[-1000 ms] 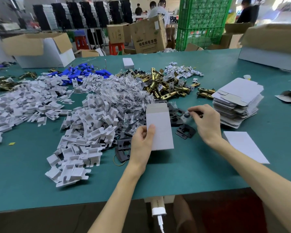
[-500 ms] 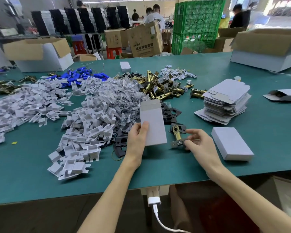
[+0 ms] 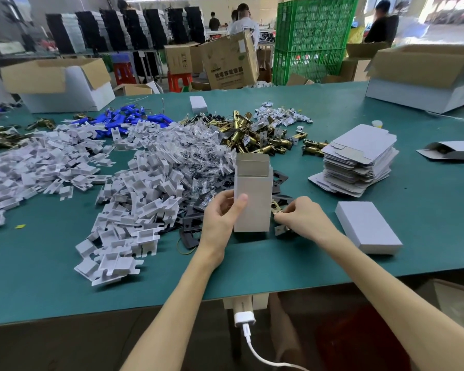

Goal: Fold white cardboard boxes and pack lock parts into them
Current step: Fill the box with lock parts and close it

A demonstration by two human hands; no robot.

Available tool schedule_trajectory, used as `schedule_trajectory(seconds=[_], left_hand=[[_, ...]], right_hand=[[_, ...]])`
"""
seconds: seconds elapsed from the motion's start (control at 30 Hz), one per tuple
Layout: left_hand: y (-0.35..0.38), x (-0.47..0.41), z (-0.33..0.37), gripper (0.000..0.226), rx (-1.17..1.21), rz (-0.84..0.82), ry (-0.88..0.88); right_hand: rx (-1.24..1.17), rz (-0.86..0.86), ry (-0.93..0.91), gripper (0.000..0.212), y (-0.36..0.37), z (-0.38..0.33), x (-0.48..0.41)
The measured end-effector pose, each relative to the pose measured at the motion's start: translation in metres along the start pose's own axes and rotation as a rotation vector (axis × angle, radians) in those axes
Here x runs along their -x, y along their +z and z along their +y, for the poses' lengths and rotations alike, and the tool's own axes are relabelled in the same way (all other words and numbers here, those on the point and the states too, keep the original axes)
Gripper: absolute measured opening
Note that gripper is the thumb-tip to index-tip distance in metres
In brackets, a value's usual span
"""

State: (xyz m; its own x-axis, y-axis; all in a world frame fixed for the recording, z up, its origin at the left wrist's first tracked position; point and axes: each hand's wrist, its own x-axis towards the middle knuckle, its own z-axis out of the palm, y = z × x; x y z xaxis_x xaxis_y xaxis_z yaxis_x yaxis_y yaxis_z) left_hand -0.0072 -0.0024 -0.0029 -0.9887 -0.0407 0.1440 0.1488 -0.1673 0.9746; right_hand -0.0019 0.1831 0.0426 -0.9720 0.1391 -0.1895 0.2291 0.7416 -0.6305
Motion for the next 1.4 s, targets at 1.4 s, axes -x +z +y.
schedule_trajectory(seconds=[1.4], left_hand=[[-0.004,0.002,0.000,0.033,0.076,-0.165,0.014]], right_hand=[[0.264,0.147,-0.571,0.021,-0.035,-0.072,0.023]])
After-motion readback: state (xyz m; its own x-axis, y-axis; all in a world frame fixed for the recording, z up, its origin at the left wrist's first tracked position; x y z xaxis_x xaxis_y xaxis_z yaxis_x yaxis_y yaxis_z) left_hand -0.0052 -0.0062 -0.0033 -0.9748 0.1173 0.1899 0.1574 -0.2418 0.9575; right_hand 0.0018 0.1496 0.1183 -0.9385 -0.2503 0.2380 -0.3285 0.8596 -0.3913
